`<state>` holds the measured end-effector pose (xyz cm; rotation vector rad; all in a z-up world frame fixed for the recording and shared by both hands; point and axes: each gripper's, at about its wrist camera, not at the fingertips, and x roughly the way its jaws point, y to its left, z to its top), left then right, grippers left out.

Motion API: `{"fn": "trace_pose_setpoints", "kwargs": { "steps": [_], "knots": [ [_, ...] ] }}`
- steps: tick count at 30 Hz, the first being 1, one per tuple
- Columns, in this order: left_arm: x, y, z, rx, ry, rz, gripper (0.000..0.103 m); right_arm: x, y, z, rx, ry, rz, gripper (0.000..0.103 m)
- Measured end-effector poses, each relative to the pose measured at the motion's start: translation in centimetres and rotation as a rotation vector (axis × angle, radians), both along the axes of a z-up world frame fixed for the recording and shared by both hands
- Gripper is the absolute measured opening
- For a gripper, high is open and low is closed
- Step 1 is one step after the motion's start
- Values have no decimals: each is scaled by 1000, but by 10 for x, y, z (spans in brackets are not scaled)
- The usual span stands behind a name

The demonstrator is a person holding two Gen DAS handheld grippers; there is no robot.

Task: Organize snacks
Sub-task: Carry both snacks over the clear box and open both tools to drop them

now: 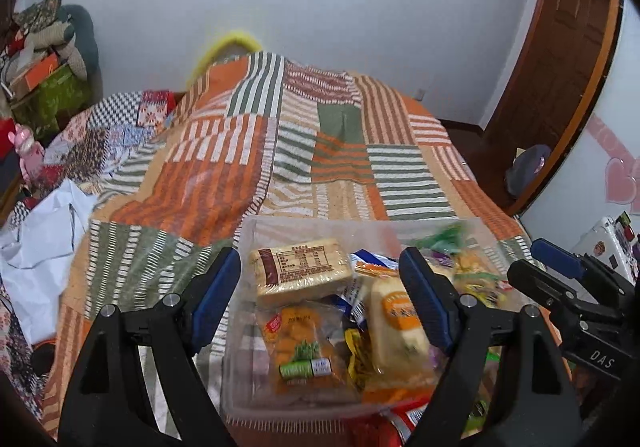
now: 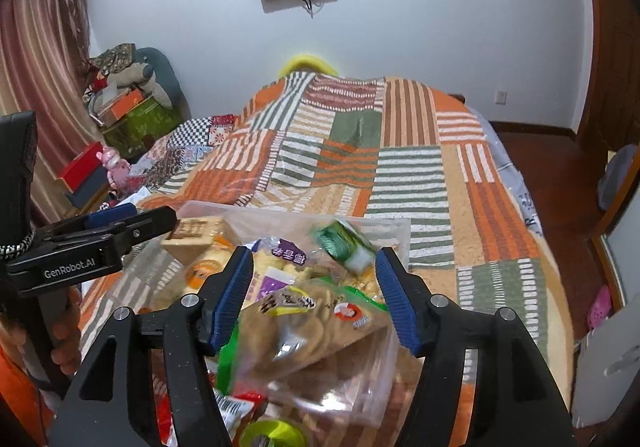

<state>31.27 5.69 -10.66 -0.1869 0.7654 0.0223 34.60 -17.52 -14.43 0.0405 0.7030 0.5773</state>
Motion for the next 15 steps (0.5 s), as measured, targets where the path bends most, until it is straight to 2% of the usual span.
{"fn": "trace_pose_setpoints", "kwargs": {
  "steps": [6, 9, 15],
  "knots": [
    [-34, -7, 25, 18, -46, -27, 82, -25, -6, 18, 11, -56, 14, 65],
    [-52, -10, 34, 17, -64, -34, 87, -40, -10, 25, 13, -82, 24, 68],
    [-79, -16, 33, 13, -49, -49, 93, -65, -16, 32, 1, -125, 34, 71]
  ]
}}
